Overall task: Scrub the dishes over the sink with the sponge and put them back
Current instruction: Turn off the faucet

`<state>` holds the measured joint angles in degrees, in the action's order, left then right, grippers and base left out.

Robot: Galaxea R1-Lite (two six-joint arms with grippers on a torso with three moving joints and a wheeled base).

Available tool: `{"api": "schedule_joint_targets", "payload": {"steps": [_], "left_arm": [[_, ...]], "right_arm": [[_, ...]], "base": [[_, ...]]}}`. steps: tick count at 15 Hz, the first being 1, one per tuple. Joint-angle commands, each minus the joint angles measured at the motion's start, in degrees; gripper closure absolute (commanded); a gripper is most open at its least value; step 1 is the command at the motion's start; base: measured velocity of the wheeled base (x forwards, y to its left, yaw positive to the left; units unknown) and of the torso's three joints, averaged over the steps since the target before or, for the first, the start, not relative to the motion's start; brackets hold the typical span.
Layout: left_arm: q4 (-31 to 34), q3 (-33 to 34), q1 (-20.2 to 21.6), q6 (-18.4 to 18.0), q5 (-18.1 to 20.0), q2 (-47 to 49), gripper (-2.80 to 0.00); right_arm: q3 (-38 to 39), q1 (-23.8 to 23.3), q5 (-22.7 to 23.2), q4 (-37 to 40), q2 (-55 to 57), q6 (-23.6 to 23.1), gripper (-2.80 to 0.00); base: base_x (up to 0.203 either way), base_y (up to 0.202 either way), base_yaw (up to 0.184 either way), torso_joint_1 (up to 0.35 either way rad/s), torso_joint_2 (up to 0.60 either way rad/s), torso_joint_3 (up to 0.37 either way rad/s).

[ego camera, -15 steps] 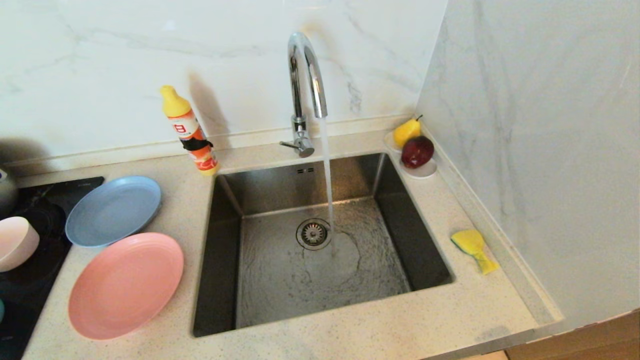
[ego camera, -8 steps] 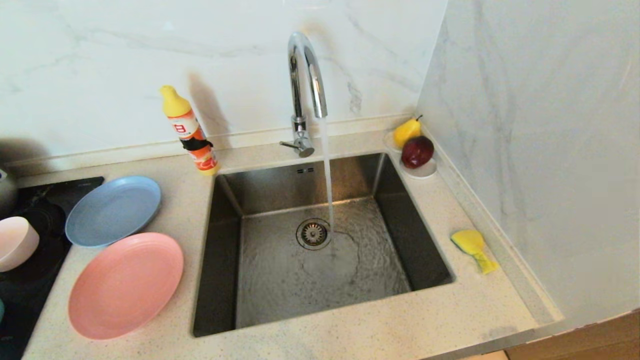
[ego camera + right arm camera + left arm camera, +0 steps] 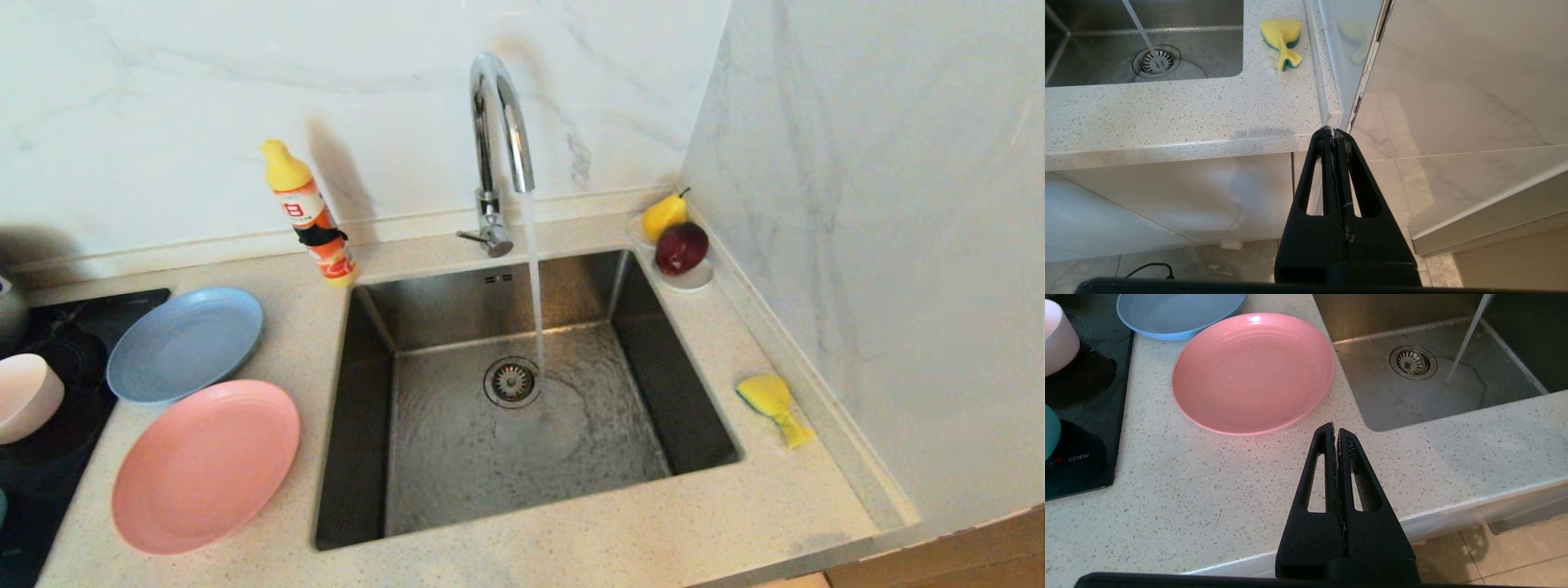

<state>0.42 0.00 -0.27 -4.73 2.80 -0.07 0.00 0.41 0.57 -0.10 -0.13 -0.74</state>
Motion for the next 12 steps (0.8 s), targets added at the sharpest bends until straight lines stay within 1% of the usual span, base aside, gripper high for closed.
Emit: {"api": "schedule_joint_targets", "payload": {"steps": [1, 5, 7, 8, 9, 10, 11, 12], "left_arm": [[0.02, 0.24, 0.00, -0.01, 0.01, -0.01, 0.00], [0.00, 0.26, 0.00, 0.06, 0.00, -0.01, 0.00], [-0.03, 0.19, 0.00, 0.54, -2.00, -0.01, 0.00], [0.05, -1.35, 0.00, 1.12, -2.04, -0.01, 0.00], [0.85, -4.81, 0.00, 1.25, -1.49, 0.09, 0.00], [2.61, -9.57, 0.00, 1.32, 0.14, 0.91, 0.00], [4.44, -14.53, 0.00, 1.42, 2.05, 3.00, 0.00], [5.91, -19.02, -0.01, 1.98, 3.74, 7.03, 0.00]], "right_arm": [[0.00, 0.02, 0.00, 0.01, 0.05, -0.05, 0.00], [0.00, 0.02, 0.03, 0.01, 0.05, -0.05, 0.00], [0.00, 0.02, -0.03, 0.01, 0.05, -0.05, 0.00], [0.00, 0.02, -0.04, 0.01, 0.05, 0.04, 0.00], [0.00, 0.02, -0.04, 0.01, 0.05, -0.05, 0.00], [0.00, 0.02, -0.04, 0.01, 0.05, 0.04, 0.00], [0.00, 0.02, -0.04, 0.01, 0.05, 0.04, 0.00], [0.00, 0.02, -0.04, 0.01, 0.04, 0.04, 0.00]], "base": [[0.000, 0.000, 0.000, 0.000, 0.00, 0.000], [0.000, 0.000, 0.000, 0.000, 0.00, 0.000], [0.000, 0.000, 0.000, 0.000, 0.00, 0.000], [0.000, 0.000, 0.000, 0.000, 0.00, 0.000], [0.000, 0.000, 0.000, 0.000, 0.00, 0.000], [0.000, 0.000, 0.000, 0.000, 0.00, 0.000], [0.000, 0.000, 0.000, 0.000, 0.00, 0.000], [0.000, 0.000, 0.000, 0.000, 0.00, 0.000]]}}
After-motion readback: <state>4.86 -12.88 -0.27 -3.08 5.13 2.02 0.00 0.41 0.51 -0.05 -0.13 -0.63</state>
